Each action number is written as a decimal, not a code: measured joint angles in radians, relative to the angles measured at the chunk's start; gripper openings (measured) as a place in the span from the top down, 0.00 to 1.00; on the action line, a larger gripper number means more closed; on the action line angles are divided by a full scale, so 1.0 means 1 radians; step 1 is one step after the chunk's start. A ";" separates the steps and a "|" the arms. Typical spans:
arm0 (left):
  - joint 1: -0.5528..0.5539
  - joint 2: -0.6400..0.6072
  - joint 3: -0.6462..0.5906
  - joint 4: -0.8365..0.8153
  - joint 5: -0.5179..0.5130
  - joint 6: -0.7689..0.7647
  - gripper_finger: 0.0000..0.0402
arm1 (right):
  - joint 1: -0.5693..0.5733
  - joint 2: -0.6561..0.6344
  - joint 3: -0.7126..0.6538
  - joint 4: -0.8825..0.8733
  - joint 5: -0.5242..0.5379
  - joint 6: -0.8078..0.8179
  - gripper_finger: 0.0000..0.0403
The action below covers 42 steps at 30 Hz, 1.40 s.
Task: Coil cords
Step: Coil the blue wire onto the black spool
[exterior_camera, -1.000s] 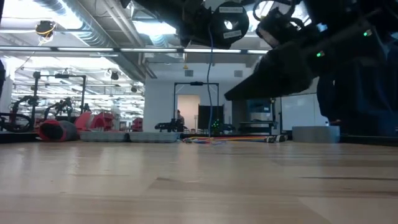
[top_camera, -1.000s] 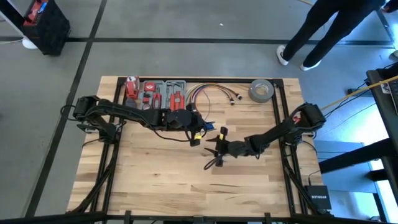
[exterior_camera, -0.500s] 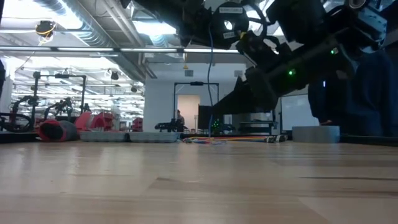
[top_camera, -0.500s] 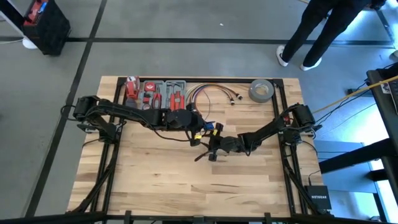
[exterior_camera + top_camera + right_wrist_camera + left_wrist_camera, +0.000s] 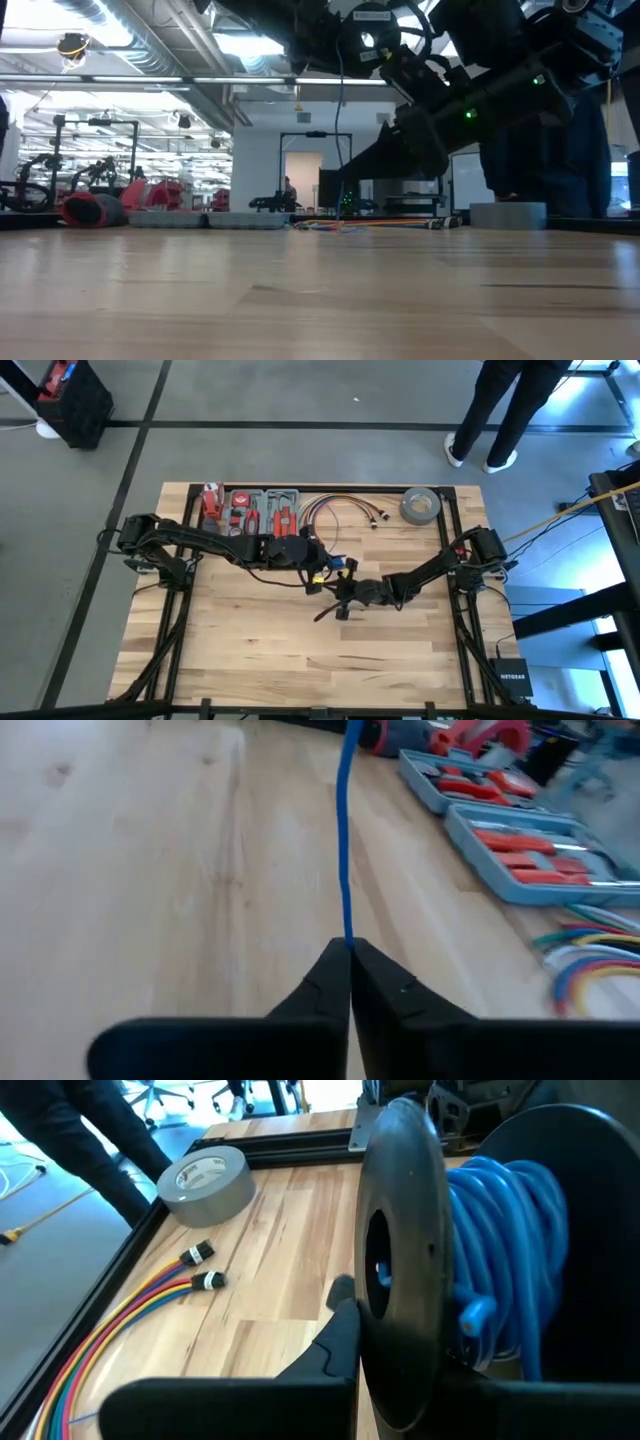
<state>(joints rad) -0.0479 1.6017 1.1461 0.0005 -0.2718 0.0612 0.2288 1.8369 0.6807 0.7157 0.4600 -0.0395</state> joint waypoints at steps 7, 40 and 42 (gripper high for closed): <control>-0.022 -0.044 0.000 -0.038 -0.007 0.017 1.00 | 0.001 -0.120 -0.024 -0.197 0.134 0.008 0.99; 0.035 0.060 -0.002 -0.022 -0.115 0.089 1.00 | 0.045 -0.457 -0.024 -0.070 0.072 0.123 0.99; 0.035 0.061 -0.002 -0.006 -0.115 0.087 1.00 | 0.034 -0.431 -0.003 -0.070 0.069 0.120 0.99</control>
<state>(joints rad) -0.0132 1.6627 1.1444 -0.0058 -0.3865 0.1478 0.2626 1.4055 0.6774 0.6460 0.5293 0.0808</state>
